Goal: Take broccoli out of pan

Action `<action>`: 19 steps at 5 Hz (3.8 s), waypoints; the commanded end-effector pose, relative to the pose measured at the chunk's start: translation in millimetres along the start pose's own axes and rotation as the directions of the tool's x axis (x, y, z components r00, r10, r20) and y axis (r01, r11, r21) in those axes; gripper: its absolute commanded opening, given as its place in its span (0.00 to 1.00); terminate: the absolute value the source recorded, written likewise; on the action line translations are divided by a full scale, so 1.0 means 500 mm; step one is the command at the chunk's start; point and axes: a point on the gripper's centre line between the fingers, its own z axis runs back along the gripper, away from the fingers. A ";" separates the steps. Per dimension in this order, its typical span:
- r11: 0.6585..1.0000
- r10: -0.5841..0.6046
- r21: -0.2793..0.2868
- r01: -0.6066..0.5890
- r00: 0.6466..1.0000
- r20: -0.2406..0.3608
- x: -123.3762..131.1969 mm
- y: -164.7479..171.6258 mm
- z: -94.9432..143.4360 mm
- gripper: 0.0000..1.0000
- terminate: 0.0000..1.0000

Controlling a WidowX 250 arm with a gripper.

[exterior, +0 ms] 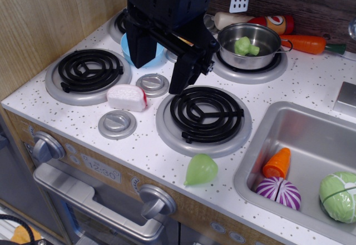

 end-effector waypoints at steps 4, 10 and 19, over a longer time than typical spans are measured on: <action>0.993 0.105 -0.063 -0.097 0.984 0.140 0.192 -0.062 -0.005 1.00 0.00; 0.997 0.069 0.014 -0.082 0.908 0.413 0.422 0.029 -0.079 1.00 0.00; 0.993 -0.025 -0.090 0.078 0.875 0.483 0.494 0.047 -0.193 0.00 0.00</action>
